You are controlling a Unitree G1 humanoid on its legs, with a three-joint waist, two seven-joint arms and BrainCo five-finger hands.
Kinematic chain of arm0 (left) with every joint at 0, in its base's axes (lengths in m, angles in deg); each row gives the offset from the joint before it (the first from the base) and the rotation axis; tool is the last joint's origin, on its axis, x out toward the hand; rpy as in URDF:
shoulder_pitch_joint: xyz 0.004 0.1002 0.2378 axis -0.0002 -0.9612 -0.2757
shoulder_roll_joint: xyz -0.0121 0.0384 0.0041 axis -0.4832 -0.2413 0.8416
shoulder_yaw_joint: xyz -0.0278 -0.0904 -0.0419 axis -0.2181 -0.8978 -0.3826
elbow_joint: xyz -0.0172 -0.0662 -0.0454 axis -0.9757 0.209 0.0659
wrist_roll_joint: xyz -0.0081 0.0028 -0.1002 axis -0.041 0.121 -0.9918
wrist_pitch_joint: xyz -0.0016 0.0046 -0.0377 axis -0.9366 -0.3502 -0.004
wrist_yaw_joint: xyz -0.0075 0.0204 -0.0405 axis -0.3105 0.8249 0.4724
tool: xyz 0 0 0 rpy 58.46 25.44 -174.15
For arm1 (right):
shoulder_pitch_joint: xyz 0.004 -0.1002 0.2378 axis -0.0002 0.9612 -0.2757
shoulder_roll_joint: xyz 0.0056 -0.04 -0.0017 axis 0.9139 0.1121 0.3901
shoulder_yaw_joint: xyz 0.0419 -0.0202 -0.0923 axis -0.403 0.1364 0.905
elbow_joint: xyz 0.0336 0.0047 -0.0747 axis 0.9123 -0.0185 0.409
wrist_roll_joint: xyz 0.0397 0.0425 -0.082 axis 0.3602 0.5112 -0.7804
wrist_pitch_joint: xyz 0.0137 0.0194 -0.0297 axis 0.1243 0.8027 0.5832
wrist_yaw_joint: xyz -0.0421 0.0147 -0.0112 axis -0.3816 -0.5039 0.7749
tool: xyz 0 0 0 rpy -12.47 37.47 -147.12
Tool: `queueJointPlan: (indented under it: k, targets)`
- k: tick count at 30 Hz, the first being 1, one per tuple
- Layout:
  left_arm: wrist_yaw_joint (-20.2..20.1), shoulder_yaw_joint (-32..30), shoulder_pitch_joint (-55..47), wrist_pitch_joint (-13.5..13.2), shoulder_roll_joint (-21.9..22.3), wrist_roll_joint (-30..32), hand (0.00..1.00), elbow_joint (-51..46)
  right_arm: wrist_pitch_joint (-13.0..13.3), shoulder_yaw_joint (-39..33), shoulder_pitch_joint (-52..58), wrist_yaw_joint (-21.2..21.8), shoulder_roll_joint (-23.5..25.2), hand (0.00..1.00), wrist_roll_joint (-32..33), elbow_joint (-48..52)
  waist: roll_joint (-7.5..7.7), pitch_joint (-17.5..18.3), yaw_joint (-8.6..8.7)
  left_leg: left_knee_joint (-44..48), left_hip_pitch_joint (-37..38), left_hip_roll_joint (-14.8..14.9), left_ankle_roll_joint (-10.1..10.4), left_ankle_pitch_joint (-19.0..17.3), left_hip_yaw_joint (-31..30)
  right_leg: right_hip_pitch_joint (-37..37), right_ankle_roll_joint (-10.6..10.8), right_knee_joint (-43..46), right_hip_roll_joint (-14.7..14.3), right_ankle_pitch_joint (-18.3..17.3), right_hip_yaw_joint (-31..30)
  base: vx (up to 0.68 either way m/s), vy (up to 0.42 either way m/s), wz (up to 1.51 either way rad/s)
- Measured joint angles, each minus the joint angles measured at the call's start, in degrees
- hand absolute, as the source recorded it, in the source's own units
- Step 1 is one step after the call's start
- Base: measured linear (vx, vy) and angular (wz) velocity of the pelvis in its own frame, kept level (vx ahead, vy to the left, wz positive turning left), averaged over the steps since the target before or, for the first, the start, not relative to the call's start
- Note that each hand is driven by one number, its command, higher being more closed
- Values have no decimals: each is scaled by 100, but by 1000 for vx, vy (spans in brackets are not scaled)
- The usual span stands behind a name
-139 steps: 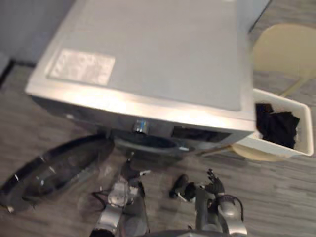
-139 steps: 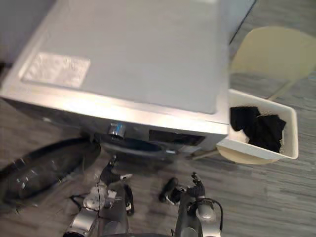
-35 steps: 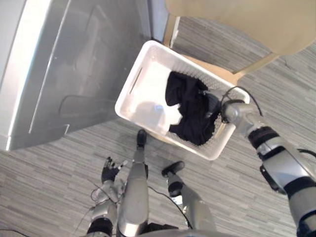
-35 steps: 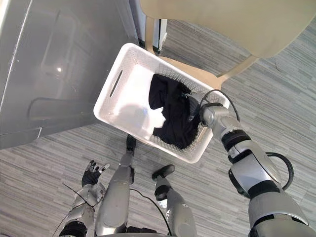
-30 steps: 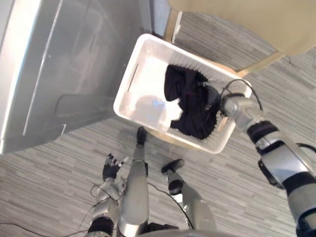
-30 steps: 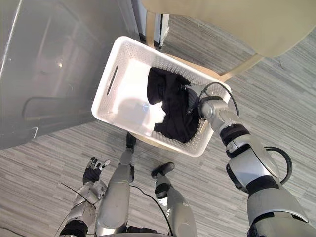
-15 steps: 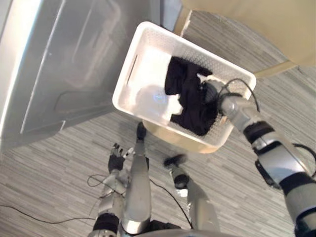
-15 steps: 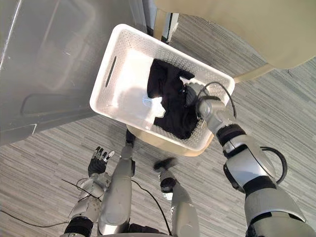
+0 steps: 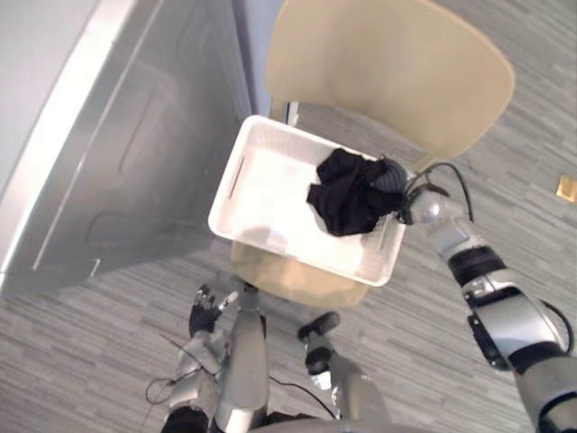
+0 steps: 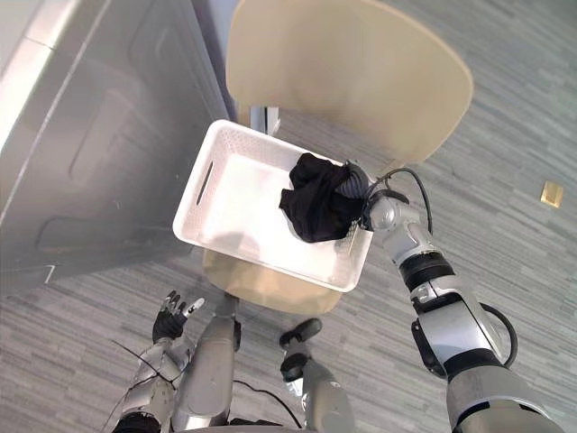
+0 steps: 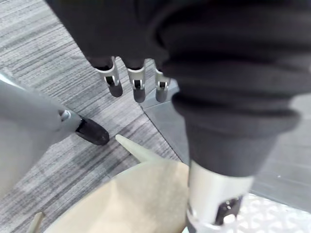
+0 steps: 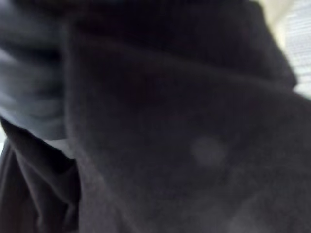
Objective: Pick up the laundry basket with both hands and put the clothes into the washing machine.
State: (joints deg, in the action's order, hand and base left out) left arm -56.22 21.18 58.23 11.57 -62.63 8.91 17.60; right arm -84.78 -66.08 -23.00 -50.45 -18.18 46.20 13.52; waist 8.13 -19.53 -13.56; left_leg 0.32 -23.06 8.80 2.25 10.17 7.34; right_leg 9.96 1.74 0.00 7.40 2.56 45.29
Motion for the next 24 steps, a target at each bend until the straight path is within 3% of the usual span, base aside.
queueJointPlan:
  k: [6, 10, 14, 18, 24]
  targets:
    - [-121, 89, -302, 12, 12, 222, 0, 104, 29, -787, 577, -479, 9, 100, 118, 881, -64, 544, 87, -414, 420, -27, 38, 69, 154, -97, 81, 121, 69, -76, -151, -79, 76, -10]
    - [-135, 122, -526, 40, -66, 444, 0, 104, 152, -1273, 958, -792, 238, 100, 162, 1693, -82, 829, 321, -556, 641, -70, 49, 72, 264, -192, 104, 191, 117, -91, -242, -36, 70, -7]
    - [-242, 314, -660, 81, -116, 598, 0, -109, 257, -1502, 1383, -894, 346, 100, 227, 2438, -126, 1117, 341, -556, 810, -87, 45, 67, 392, -275, 133, 184, 165, -70, -376, 26, 42, -13]
    - [-233, 319, -734, 134, -62, 804, 0, -634, 360, -1876, 1513, -1077, 505, 100, 228, 2970, -181, 1262, 421, -558, 1006, -118, 45, 66, 416, -445, 141, 168, 161, -71, -424, 43, 29, -5]
    - [-200, 675, -1089, 64, 51, 1353, 0, -2613, 656, -2502, 1498, -1568, 506, 100, 442, 4077, -444, 1620, 638, -560, 1244, -117, 38, 45, 523, -676, 155, 86, 142, -61, -473, 7, 13, -3]
